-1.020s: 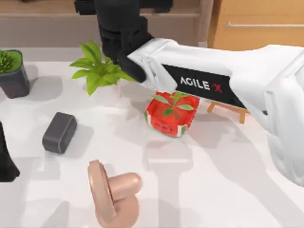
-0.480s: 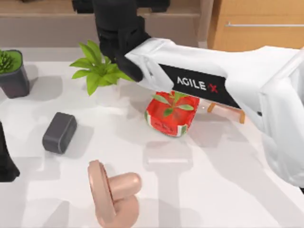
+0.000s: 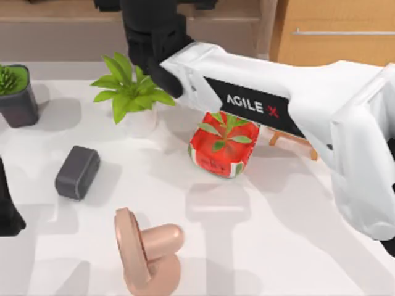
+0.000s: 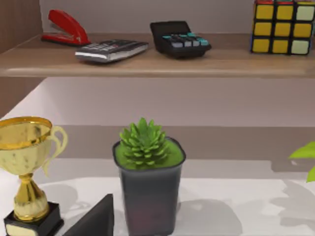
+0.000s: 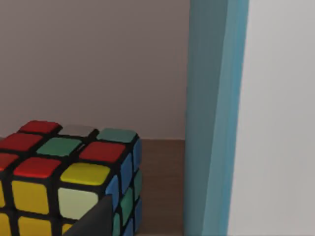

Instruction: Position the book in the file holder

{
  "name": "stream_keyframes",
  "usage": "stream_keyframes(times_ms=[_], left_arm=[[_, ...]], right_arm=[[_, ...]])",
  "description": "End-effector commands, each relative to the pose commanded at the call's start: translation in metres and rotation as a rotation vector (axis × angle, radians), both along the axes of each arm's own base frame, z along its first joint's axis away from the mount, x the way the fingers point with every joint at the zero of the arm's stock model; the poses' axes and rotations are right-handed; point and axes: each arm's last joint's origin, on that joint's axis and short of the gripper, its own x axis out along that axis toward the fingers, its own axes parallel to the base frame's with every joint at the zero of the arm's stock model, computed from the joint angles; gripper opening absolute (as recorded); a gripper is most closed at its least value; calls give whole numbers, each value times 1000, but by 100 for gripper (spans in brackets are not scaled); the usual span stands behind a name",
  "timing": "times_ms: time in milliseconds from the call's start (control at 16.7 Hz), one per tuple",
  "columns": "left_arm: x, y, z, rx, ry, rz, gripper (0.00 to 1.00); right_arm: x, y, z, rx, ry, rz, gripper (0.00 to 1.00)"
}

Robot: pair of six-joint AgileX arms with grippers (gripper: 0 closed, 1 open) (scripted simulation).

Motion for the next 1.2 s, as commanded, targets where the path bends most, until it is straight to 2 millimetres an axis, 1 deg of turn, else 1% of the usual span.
stream_keyframes(times_ms=[60,840,900,1200], left_arm=[[0,0,0,0,0,0,100],[0,0,0,0,0,0,100],[0,0,0,0,0,0,100],[0,0,0,0,0,0,100]], right_arm=[[0,0,0,0,0,0,100],[0,0,0,0,0,0,2],[0,0,0,0,0,0,0],[0,0,0,0,0,0,0]])
